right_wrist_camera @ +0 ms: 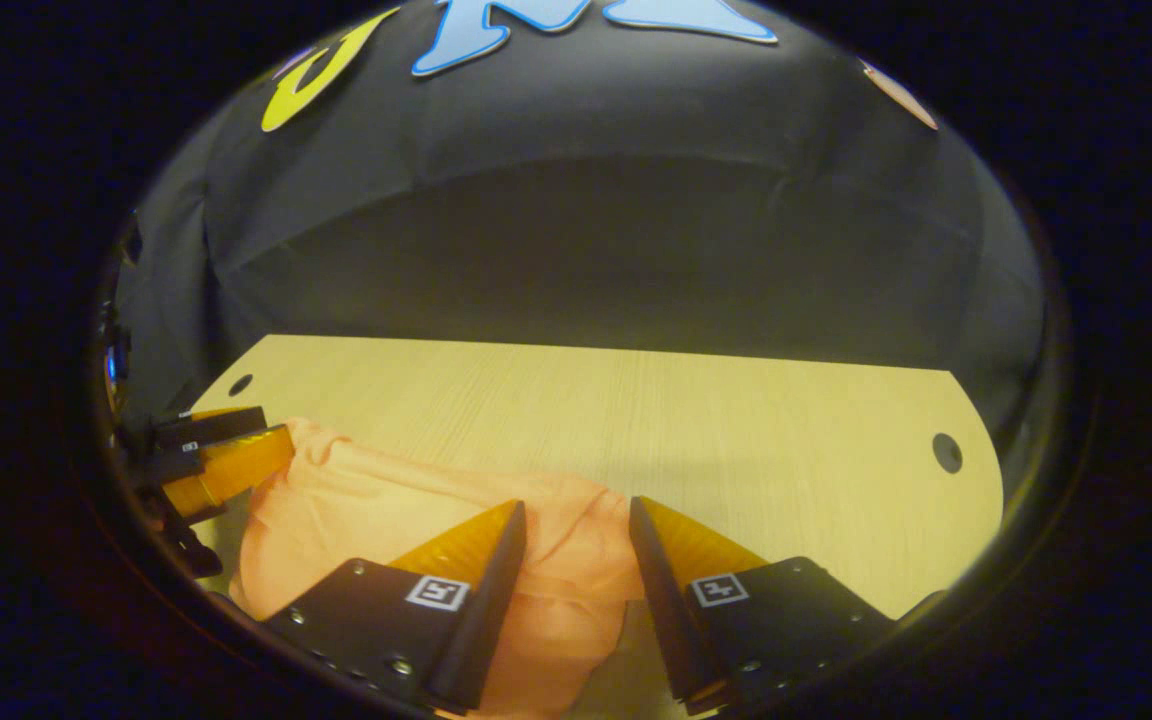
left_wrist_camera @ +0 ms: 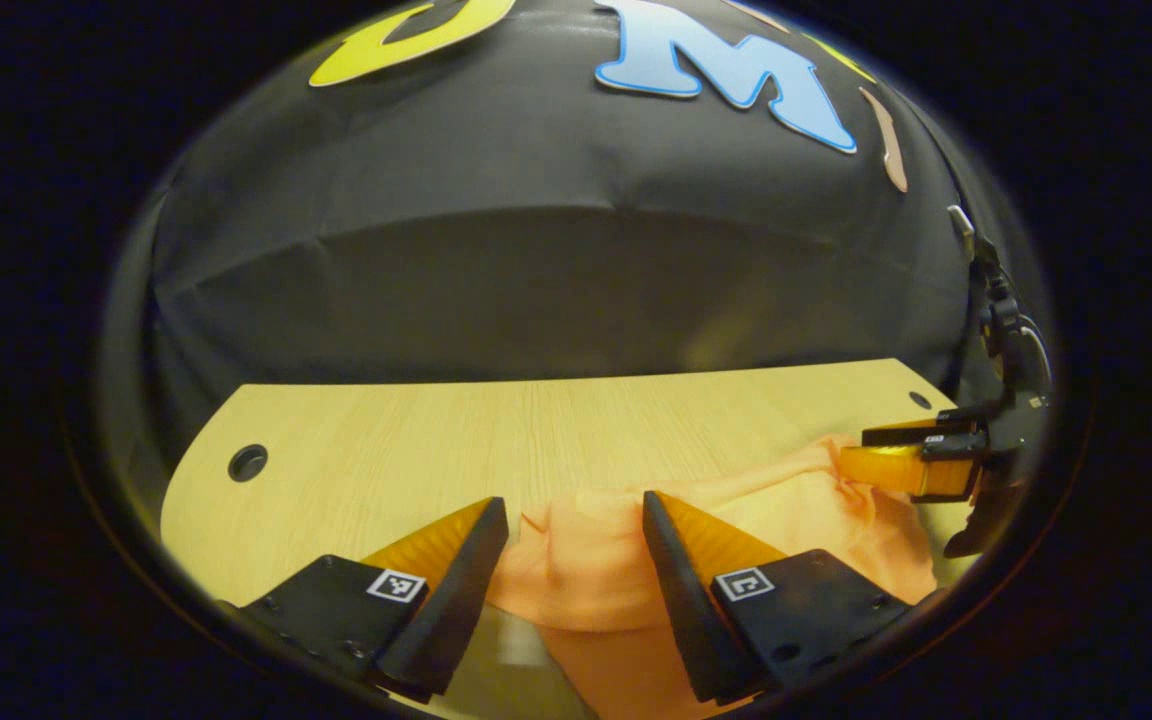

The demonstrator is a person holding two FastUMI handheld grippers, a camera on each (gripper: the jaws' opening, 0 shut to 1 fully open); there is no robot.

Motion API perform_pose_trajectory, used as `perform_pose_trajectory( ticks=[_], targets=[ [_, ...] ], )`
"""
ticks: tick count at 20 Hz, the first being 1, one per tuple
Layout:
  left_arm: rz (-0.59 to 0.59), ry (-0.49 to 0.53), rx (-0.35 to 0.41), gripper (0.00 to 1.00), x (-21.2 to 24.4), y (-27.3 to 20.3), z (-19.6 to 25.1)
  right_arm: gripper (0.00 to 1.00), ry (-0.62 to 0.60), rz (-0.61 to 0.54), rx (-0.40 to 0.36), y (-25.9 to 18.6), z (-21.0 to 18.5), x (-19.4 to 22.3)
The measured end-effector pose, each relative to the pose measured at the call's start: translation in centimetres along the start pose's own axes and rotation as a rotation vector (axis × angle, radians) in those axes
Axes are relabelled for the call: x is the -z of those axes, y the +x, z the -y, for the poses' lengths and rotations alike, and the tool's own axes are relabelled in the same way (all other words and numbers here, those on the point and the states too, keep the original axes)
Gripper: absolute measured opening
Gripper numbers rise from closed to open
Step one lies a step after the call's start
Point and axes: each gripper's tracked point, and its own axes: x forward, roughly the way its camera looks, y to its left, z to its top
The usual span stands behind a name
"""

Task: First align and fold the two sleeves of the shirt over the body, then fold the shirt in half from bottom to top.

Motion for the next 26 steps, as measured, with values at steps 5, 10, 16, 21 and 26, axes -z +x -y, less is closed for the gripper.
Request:
perform_pose_trajectory(
  ticks=[5,10,16,21,26],
  targets=[
    [0.037,0.038,-0.014,0.90,-3.6,-6.9,1.9,0.78,-0.009,0.036,0.023,-6.2,-0.5,-2.4],
    [0.047,0.036,-0.005,0.90,-6.8,-15.2,5.2,0.85,0.039,0.092,0.021,-14.5,-1.3,-5.5],
    [0.077,0.062,0.030,0.93,-9.1,-24.3,9.9,0.85,0.014,0.204,0.054,-23.5,-2.4,-8.0],
    [0.086,0.053,0.055,0.93,-7.9,-28.3,12.8,0.85,0.027,0.239,0.051,-29.1,-3.5,-5.7],
    [0.112,0.061,0.034,0.93,-7.1,-32.0,13.0,0.82,0.039,0.211,0.030,-31.0,-5.3,-1.9]
  ],
)
